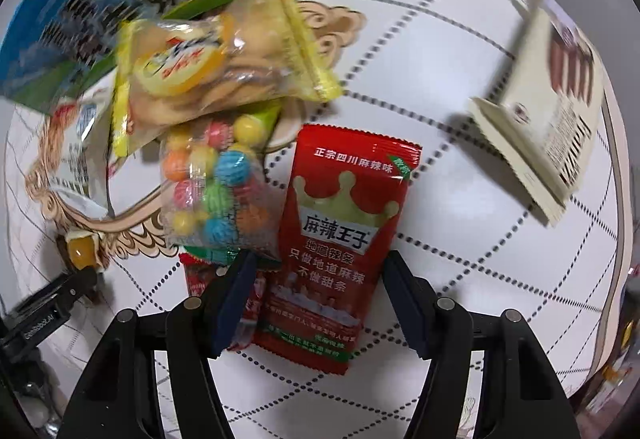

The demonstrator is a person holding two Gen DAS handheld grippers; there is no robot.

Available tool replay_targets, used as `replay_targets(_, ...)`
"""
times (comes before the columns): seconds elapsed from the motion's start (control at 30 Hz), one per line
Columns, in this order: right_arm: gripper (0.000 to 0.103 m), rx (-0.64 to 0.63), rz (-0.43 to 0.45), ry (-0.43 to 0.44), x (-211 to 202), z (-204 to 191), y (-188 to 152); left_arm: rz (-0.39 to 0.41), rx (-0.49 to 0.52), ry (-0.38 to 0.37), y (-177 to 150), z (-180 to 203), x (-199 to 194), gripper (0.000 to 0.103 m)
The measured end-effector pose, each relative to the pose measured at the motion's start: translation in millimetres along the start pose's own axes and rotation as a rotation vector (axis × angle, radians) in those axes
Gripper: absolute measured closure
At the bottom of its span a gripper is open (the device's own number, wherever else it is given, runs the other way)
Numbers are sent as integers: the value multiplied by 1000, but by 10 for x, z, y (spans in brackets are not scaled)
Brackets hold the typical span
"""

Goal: Organize snacks
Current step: 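Grasp the brown shrimp-cracker pack with the left gripper while the right grasps the red spicy-strip pack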

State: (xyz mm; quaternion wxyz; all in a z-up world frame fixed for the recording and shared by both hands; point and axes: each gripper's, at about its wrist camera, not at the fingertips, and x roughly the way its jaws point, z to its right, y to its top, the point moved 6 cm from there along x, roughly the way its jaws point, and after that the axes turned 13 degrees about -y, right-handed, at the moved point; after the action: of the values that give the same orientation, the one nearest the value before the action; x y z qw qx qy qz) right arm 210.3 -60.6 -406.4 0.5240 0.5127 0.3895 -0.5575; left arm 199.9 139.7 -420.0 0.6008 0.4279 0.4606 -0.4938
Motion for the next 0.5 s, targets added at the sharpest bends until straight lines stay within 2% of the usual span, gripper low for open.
replay_targets(0.07,48,-42,18,-28,18,-40,-62,7,-3,4,-127,7,-35,46)
replay_targets(0.13,58,-68,28,-28,24,-48,-140,9,-4,1,-223,-33,-25,50)
replay_targets(0.2,63,-89,24,-18,25,-39,-237,6,-14,-12,-299,-50,-14,51)
replay_targets(0.37,69,-128,-36,19,29,-41,-457,-25,-47,-75,-604,-55,13,60)
replay_targets(0.5,68,-73,-85,90,88,-17,-578,-45,-92,-136,-835,-67,-12,60)
